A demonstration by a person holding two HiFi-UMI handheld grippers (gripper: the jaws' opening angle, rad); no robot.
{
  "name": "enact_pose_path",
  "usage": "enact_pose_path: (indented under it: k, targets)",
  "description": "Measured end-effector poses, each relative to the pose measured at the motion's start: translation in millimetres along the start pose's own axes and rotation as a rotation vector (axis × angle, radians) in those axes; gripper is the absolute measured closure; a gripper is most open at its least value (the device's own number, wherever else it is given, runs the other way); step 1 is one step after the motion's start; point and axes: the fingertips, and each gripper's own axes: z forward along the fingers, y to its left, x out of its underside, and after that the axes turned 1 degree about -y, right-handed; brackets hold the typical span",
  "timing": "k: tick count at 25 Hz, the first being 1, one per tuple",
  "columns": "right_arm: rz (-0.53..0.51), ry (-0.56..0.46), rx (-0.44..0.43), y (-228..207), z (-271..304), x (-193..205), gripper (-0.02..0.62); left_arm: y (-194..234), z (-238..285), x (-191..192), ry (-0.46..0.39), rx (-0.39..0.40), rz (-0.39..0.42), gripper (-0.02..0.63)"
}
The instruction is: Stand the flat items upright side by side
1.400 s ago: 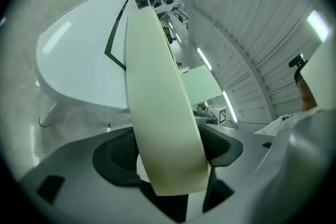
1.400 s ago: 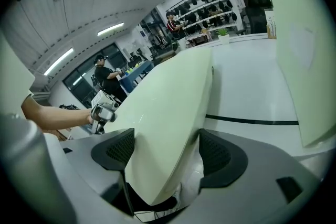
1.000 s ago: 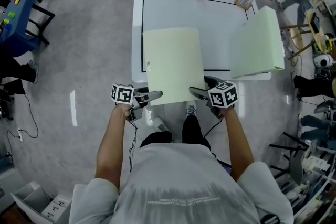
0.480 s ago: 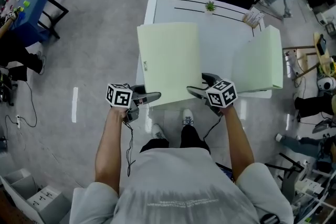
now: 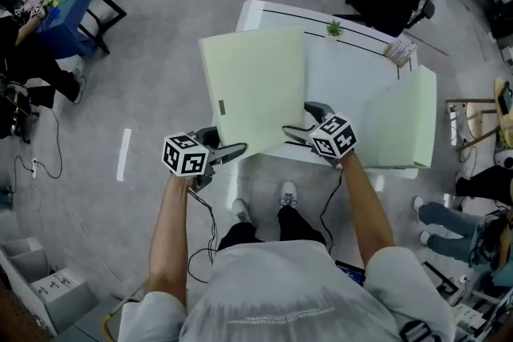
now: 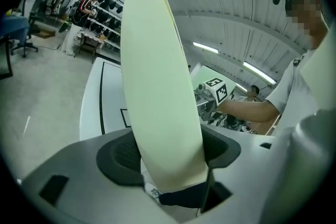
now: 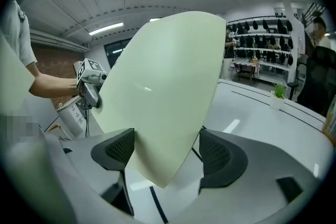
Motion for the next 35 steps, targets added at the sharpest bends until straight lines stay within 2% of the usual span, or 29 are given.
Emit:
enact_pose_path:
  k: [7,13,18,20,23,28,31,35]
  targets:
    - [-0.126,0.0,-0.022,-19,9,-10,0.215,-4,10,-5,-0.072,-0.173,0.163,0.282]
    - [-0.231,-0.027,-0.011,-33,16,-16,0.215,-11,21,-2,-0.112,-0.357,0.39,0.283]
    - [-0.296,-0.009,0.03,-43,20,-9,0.216,-8,36,9,-0.113,-0.475,0.466,0.291]
    - [-0.331,0.012,0.04,-49,23,-5,0.216,-4,45,17,-0.114,-0.517,0.458,0.296]
    - [-0.386,0.02,0.039,-53,28,-6,0.216,6,54,33,-0.122,-0.563,0.397,0.301]
    - [-0.46,0.041,-0.002,-56,40,-10,0.218,12,62,44,-0.111,-0.621,0.327,0.302]
    - [-0.462,0.03,-0.008,-54,47,-18,0.218,15,68,52,-0.125,-0.672,0.275,0.302]
    - [-0.441,0.017,0.025,-65,56,-18,0.218,19,67,51,-0.151,-0.711,0.237,0.302]
